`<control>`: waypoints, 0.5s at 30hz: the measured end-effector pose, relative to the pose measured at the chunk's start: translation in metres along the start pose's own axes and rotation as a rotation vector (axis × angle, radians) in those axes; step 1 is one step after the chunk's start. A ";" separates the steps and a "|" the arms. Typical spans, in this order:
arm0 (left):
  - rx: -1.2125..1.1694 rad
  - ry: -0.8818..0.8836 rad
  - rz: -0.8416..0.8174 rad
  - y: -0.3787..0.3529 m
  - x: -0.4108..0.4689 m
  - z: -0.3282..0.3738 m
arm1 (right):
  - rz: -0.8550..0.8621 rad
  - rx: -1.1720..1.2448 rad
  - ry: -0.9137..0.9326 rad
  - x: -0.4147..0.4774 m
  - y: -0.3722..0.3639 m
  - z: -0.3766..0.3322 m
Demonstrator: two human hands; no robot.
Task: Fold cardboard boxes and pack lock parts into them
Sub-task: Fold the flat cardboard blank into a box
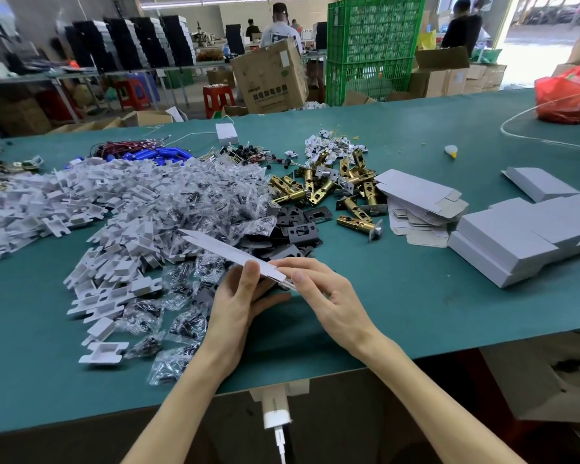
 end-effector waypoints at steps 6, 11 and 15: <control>0.016 -0.016 0.077 0.005 0.001 -0.001 | 0.036 0.080 -0.043 0.002 0.005 0.002; 0.202 -0.014 0.040 0.003 -0.001 -0.004 | 0.168 0.263 -0.122 0.003 0.019 0.005; 0.343 -0.021 0.000 -0.001 -0.004 -0.004 | 0.102 0.280 -0.182 0.004 0.013 0.007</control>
Point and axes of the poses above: each hand's wrist, its own x-axis towards the middle knuckle, its own y-axis out of the back of the hand, z = x × y, the point moved 6 cm from there along x, towards the middle knuckle, and after that the axes turned 7 degrees about z, right-handed, at the moved point
